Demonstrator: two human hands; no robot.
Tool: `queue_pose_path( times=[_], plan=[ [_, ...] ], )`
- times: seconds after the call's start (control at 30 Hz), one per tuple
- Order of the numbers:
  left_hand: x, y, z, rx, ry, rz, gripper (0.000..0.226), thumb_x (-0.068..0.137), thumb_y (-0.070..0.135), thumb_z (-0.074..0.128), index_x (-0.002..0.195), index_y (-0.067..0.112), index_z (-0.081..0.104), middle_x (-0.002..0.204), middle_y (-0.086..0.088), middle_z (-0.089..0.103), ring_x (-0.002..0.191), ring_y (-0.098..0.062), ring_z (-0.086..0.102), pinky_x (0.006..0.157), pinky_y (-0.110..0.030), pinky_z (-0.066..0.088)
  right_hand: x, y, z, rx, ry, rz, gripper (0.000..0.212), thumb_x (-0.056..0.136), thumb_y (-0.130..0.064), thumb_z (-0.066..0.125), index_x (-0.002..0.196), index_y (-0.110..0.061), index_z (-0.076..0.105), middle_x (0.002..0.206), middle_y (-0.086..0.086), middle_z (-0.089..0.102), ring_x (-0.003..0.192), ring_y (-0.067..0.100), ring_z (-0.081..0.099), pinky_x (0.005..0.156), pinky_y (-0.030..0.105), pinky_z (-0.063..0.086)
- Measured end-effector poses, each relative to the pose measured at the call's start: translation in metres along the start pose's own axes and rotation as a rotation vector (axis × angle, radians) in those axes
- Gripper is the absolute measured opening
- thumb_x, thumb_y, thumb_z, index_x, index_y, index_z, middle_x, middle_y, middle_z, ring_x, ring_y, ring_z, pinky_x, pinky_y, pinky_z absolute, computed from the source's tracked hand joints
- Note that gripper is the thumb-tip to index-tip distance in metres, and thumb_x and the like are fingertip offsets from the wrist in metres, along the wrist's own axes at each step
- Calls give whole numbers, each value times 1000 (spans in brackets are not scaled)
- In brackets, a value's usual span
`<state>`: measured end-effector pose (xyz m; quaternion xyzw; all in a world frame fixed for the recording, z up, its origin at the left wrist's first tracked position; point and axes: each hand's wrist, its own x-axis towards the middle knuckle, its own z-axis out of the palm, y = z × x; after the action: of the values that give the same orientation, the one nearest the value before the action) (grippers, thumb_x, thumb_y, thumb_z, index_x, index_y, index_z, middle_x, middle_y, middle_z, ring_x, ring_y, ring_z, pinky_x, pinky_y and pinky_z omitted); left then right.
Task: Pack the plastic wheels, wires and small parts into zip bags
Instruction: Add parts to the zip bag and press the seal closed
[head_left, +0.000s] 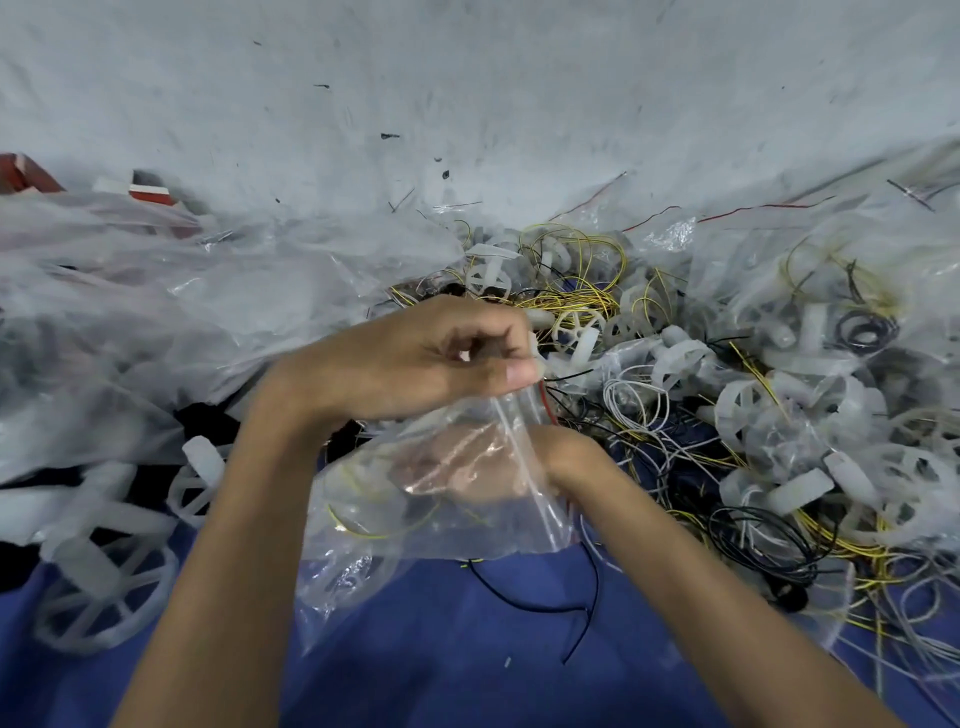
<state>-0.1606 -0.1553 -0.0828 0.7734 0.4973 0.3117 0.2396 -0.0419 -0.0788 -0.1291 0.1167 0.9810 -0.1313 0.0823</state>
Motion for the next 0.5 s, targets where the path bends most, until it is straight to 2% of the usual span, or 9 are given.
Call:
queue_pose_path(
  times=[0.03, 0.1, 0.13, 0.2, 0.27, 0.33, 0.37, 0.43, 0.5],
  plan=[
    [-3, -2, -3, 8, -23, -37, 28, 92, 27, 52, 71, 8, 51, 61, 5, 37, 55, 0, 34, 55, -7, 31, -2, 4, 2, -54, -18, -47, 37, 98, -13, 39, 130, 6, 42, 137, 20, 44, 119, 26, 45, 95, 24, 29],
    [-9, -7, -9, 35, -66, -118, 26, 86, 31, 53, 69, 13, 52, 60, 9, 40, 56, -2, 35, 54, -11, 31, -3, 3, -1, 120, -95, 71, 38, 96, -20, 46, 127, 3, 47, 129, 17, 52, 116, 28, 50, 94, 27, 34],
    [-11, -9, -11, 50, -84, -156, 23, 84, 33, 53, 68, 15, 53, 59, 9, 40, 56, -3, 35, 54, -15, 31, -1, 3, -3, 178, -98, 97, 35, 96, -19, 48, 122, 3, 51, 120, 16, 57, 109, 26, 54, 87, 26, 37],
    [-14, -14, -14, 65, -106, -226, 22, 82, 35, 55, 67, 20, 53, 57, 10, 41, 54, -3, 36, 53, -17, 31, -4, 7, -9, 226, -19, -14, 23, 94, -11, 49, 109, -1, 63, 95, 11, 64, 82, 13, 58, 68, 23, 41],
    [-16, -17, -15, 82, -112, -270, 22, 80, 37, 56, 65, 20, 54, 54, 11, 40, 51, -1, 35, 51, -14, 29, -12, 24, -18, 490, 113, -47, 17, 92, -8, 53, 99, -10, 69, 83, -2, 70, 63, 1, 62, 57, 12, 45],
    [-17, -19, -16, 125, -109, -303, 24, 77, 42, 56, 65, 21, 56, 54, 12, 41, 50, -1, 37, 51, -12, 30, -19, 49, -25, 727, 390, -20, 15, 89, -8, 58, 89, -18, 69, 75, -7, 72, 54, 3, 63, 49, 14, 46],
    [-18, -20, -17, 145, -107, -317, 25, 76, 44, 56, 65, 22, 57, 54, 12, 43, 51, -1, 38, 52, -11, 31, -18, 64, -24, 770, 562, 27, 16, 87, -6, 60, 86, -19, 69, 72, -7, 71, 53, 4, 62, 49, 16, 46],
    [-20, -22, -19, 162, -100, -339, 26, 74, 47, 56, 64, 24, 58, 55, 12, 45, 51, -1, 40, 52, -11, 32, -3, 89, -18, 710, 821, 206, 16, 85, -4, 64, 84, -20, 69, 77, -8, 71, 62, 3, 62, 61, 19, 51],
    [-21, -24, -20, 171, -91, -354, 25, 72, 50, 56, 62, 27, 59, 55, 13, 45, 51, -1, 40, 52, -11, 32, 19, 104, -5, 481, 808, 389, 13, 86, -10, 64, 97, -14, 69, 96, 1, 70, 78, 5, 62, 75, 13, 49]
  ],
)
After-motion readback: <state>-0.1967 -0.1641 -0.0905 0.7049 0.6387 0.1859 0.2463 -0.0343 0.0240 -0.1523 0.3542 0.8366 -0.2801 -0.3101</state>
